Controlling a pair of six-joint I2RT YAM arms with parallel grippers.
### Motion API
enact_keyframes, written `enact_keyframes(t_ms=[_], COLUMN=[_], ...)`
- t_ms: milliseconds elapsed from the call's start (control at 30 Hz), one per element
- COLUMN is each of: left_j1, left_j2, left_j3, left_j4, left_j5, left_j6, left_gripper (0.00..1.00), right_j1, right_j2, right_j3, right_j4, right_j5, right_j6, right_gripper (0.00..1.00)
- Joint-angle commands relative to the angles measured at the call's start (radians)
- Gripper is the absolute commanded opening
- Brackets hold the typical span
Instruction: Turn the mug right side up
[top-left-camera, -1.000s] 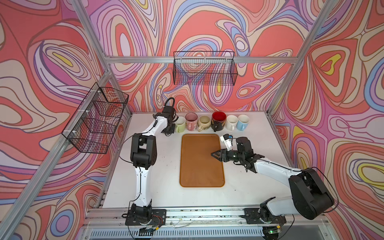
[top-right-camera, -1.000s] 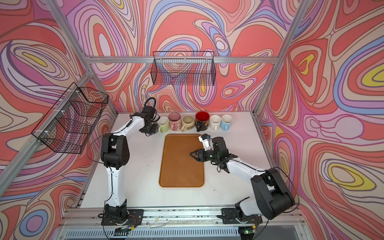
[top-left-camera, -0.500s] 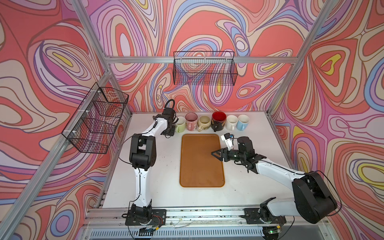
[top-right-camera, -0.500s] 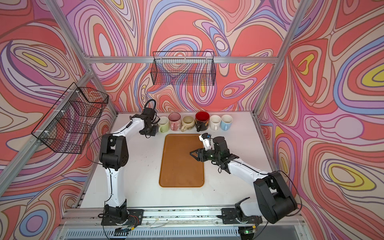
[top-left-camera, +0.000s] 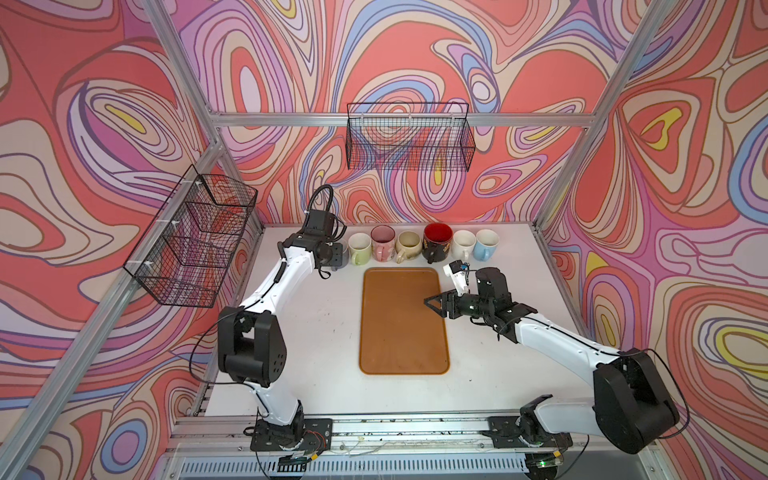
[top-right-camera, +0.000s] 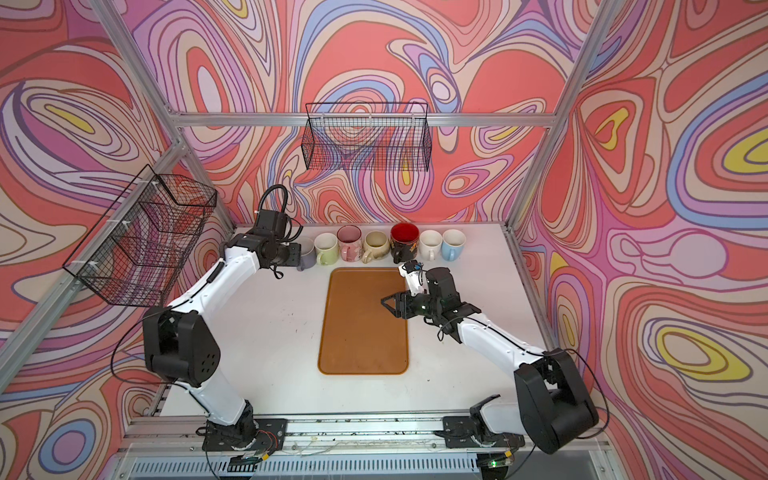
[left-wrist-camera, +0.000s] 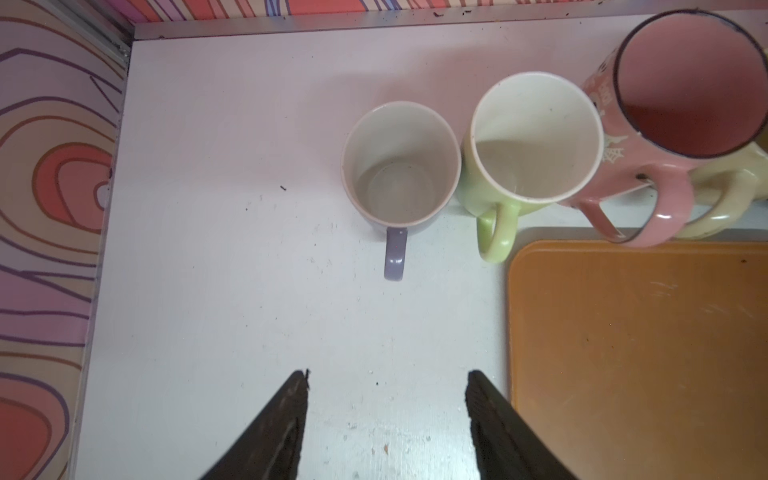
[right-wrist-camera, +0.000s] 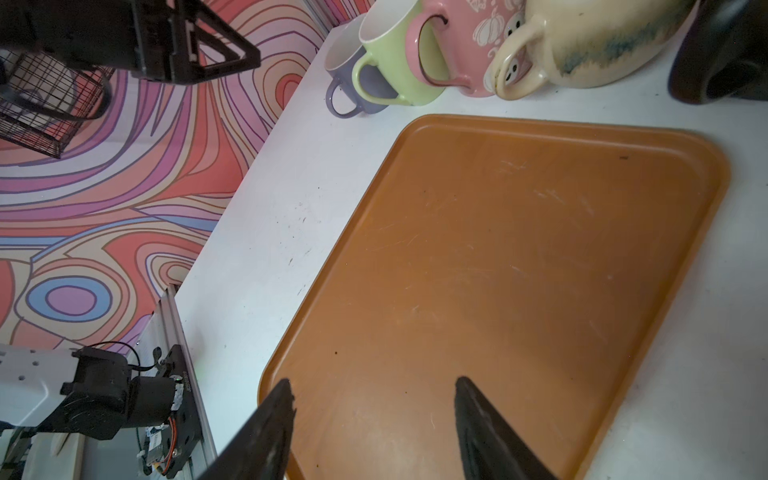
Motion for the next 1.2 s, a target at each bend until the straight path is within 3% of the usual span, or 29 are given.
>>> enact_keyframes(t_ms=[0,133,267,567,700,833,900,1033,1167], left_j1=[-0.001,0.0,0.005,0.015,0.016,0.021,0.029,0.058,0.078], left_j2=[-0.089,-0.187,-0.286,-0.421,-0.451,-0.41,-0.368,-0.27,-0.2], left_j3=[-0.076,-0.171,-0.279,-0.512,-0.644,-0.745,-0.749,-0.726,-0.758], left_j4=[0.037,0.054,0.091,0.247,0.455,0.646,0.681,0.72,0.855], left_j5=[0.008,0.019,-0.014,-0.127,-0.156,-0.156,-0.137,-0.089,-0.074], left_j6=[-0.024,-0.044,-0.046,-0.08,-0.021,0.073,0.093,0.109,0.137], left_gripper=[0.67,0.72,0.86,0.9,0.91,0.93,0.93,0.93,0.95], right_j1=[0.003,0.004,0.003,-0.031,-0.071,-0.095,-0.102,-0.105,-0.122], right_j2=[-0.016,-0.029,-0.068,-0.084,-0.079,-0.05,-0.045,-0.019,0.067], right_j3=[0.032,0.047,0.035,-0.031,-0.094,-0.181,-0.189,-0.277,-0.288], right_j4=[-0.044,-0.066,-0.059,0.039,0.122,0.273,0.299,0.528,0.633], right_j5=[0.054,0.104,0.228,0.573,0.775,0.981,1.066,1.206,1.375], right_j6=[-0.034,-0.046,-0.057,-0.052,-0.055,-0.133,-0.163,-0.282,-0.278], right_gripper=[0.64,0.64,0.67,0.76,0.8,0.84,0.86,0.89,0.98])
